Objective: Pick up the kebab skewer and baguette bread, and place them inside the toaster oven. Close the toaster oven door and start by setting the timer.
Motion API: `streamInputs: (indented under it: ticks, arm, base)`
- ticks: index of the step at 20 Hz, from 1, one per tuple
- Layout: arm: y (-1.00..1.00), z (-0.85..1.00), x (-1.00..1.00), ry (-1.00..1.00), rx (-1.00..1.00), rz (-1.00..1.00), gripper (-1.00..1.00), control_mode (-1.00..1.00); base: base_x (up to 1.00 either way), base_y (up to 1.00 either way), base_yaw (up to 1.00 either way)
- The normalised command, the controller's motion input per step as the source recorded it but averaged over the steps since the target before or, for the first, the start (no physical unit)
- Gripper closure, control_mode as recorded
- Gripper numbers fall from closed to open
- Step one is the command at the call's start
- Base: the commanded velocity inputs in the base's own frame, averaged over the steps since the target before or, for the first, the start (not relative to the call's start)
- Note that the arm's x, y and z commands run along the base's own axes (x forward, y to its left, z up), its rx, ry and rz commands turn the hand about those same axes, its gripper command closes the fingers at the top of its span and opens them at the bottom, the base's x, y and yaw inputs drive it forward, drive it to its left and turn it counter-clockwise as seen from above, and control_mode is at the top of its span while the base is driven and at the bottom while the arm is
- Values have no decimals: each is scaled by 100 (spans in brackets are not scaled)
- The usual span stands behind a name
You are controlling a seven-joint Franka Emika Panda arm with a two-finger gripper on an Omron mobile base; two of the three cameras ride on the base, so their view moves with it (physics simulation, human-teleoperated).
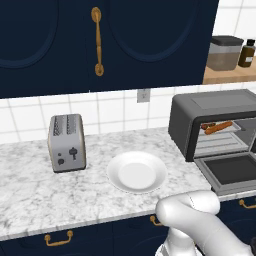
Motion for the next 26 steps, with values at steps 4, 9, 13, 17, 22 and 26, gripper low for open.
streamInputs:
  ticks: [4, 9, 13, 17, 22, 26]
  arm:
    - [0, 43, 6, 0, 0, 0, -100, -100]
    - [0, 46, 12, 0, 0, 0, -100, -100]
    - [2, 50, 22, 0, 0, 0, -100, -100]
    - [1, 54, 14, -1, 0, 0, -100, -100]
    - [3, 55, 8, -1, 0, 0, -100, -100]
    - [3, 53, 9, -1, 0, 0, -100, -100]
  base:
    - [0, 0, 0]
    - [0, 0, 0]
    - [0, 0, 0]
    - [0, 0, 0]
    - [0, 0, 0]
    - [0, 0, 0]
